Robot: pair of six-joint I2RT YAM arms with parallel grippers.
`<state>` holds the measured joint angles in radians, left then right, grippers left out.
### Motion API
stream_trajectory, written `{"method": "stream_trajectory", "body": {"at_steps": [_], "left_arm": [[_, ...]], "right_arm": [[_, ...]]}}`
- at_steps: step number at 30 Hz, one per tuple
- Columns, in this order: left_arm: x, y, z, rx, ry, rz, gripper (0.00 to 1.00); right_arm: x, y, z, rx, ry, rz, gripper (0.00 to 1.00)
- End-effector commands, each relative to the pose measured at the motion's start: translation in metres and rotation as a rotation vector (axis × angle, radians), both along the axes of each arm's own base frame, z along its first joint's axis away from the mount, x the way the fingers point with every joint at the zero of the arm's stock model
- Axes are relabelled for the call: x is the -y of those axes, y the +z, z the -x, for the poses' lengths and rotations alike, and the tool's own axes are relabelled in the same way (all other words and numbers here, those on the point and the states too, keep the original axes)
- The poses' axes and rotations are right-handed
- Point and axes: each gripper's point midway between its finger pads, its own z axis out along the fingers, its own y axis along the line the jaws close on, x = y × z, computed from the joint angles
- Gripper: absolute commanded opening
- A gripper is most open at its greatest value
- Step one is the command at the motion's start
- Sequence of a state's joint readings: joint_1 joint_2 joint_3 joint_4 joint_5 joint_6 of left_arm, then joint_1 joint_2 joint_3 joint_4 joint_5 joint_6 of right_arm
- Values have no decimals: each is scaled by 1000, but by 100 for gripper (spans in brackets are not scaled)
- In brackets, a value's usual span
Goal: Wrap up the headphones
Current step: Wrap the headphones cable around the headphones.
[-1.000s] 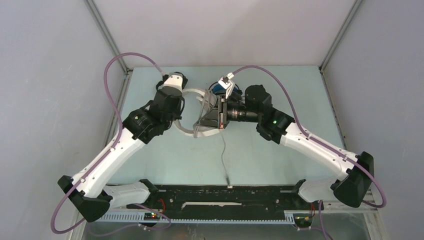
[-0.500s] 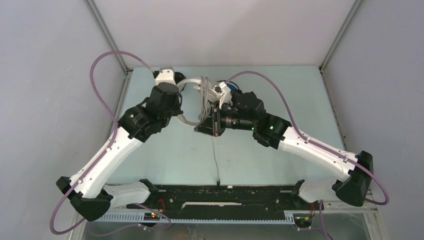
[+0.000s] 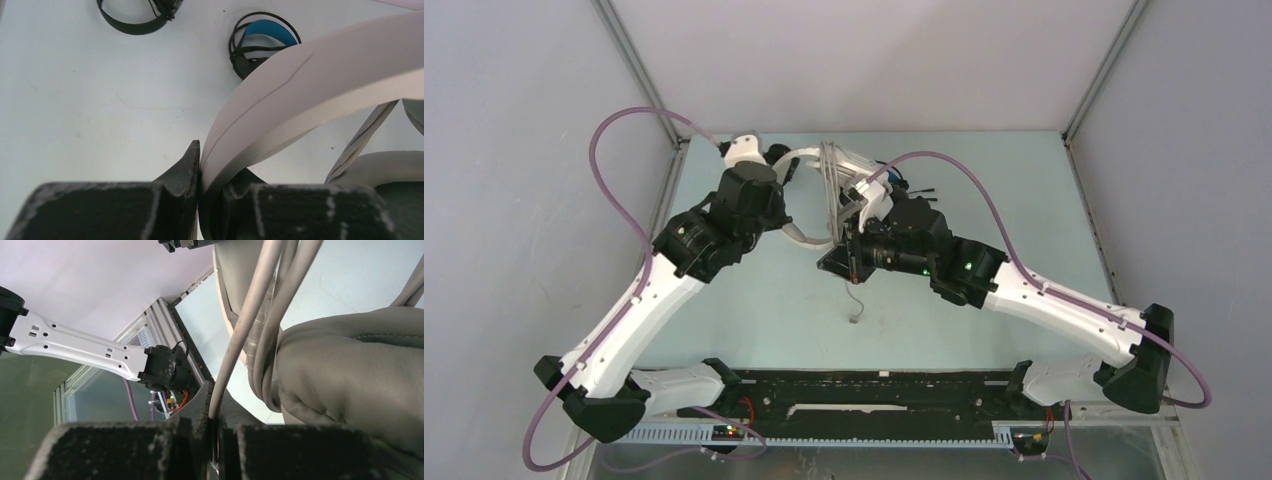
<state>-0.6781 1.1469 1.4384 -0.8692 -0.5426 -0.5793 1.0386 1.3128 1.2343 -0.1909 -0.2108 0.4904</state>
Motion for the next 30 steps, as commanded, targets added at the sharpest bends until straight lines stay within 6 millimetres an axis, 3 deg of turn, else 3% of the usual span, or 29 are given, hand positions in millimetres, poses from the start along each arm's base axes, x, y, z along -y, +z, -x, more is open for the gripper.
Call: {"method": "stream_trajectory", "body": {"at_steps": [1, 8, 20, 30], "left_arm": [[15, 76, -2, 170, 0, 293, 0], [20, 87, 2, 174, -15, 353, 0], [29, 92, 2, 167, -43, 397, 0], [30, 98, 6, 172, -57, 420, 0]], "right_arm": [[13, 31, 3, 89, -40, -26, 5], [24, 27, 0, 129, -99, -15, 5], [23, 20, -8, 133, -133, 7, 12], [26, 10, -25, 188, -209, 23, 7]]}}
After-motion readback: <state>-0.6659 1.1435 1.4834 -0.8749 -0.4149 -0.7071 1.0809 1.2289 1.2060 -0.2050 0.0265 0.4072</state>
